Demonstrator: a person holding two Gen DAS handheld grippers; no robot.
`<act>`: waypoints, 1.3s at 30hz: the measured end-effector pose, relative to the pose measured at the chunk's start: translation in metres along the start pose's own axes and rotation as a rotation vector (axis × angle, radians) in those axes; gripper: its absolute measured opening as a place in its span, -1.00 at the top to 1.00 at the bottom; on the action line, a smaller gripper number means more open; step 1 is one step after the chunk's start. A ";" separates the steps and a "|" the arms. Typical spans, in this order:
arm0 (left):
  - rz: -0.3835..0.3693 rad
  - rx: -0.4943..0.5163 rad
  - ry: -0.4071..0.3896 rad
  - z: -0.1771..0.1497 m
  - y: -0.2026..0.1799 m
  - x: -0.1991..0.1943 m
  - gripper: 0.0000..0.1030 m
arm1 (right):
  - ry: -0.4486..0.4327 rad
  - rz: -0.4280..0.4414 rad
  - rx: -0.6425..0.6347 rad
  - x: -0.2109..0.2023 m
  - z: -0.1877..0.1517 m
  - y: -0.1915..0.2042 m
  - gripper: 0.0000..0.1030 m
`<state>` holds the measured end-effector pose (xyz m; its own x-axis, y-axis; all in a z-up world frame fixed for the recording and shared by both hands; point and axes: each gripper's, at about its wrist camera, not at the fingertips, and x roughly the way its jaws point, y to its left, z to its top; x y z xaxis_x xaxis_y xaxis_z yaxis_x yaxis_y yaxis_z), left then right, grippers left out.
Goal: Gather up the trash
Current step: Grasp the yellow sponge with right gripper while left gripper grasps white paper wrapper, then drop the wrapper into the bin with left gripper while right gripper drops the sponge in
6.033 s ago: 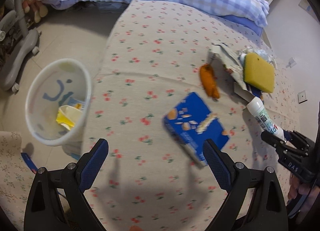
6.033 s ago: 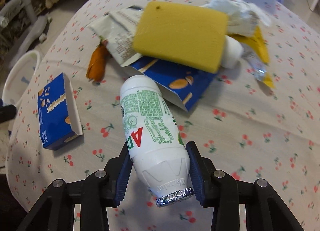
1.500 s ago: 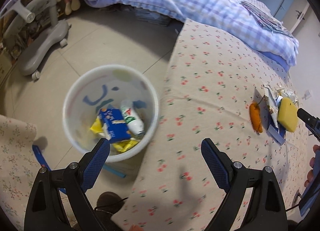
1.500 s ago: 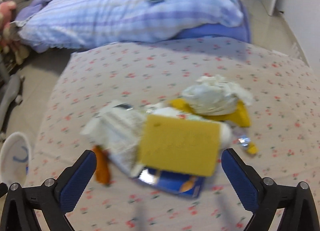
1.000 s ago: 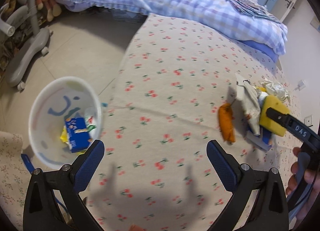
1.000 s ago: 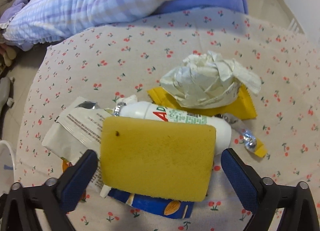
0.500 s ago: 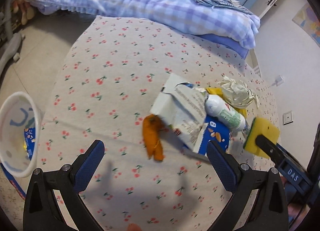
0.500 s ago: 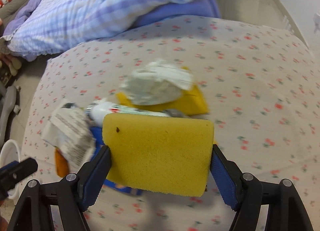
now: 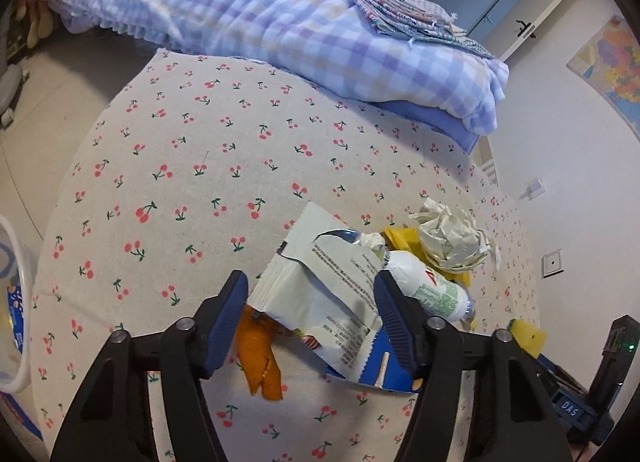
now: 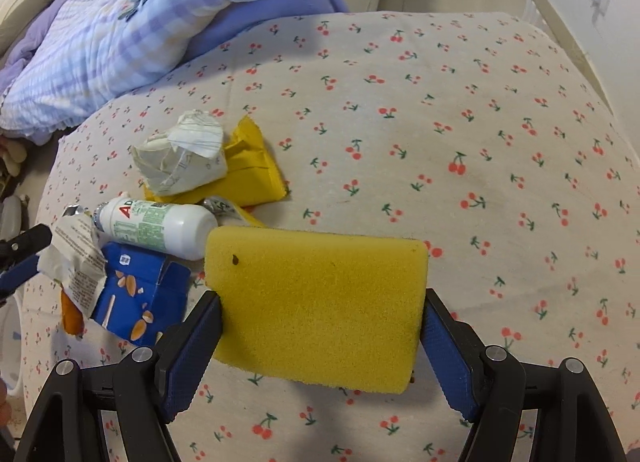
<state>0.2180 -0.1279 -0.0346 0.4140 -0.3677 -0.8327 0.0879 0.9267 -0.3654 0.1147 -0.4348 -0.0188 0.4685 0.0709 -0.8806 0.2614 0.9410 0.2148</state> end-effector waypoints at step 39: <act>0.055 -0.022 -0.172 -0.033 0.086 -0.134 0.89 | -0.044 0.131 -0.161 -0.022 -0.011 0.122 -0.57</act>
<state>0.1406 -0.0015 0.0320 0.5665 -0.2959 -0.7691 0.0417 0.9424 -0.3319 0.1270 -0.3175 0.0225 0.5271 0.1849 -0.8294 0.0593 0.9657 0.2529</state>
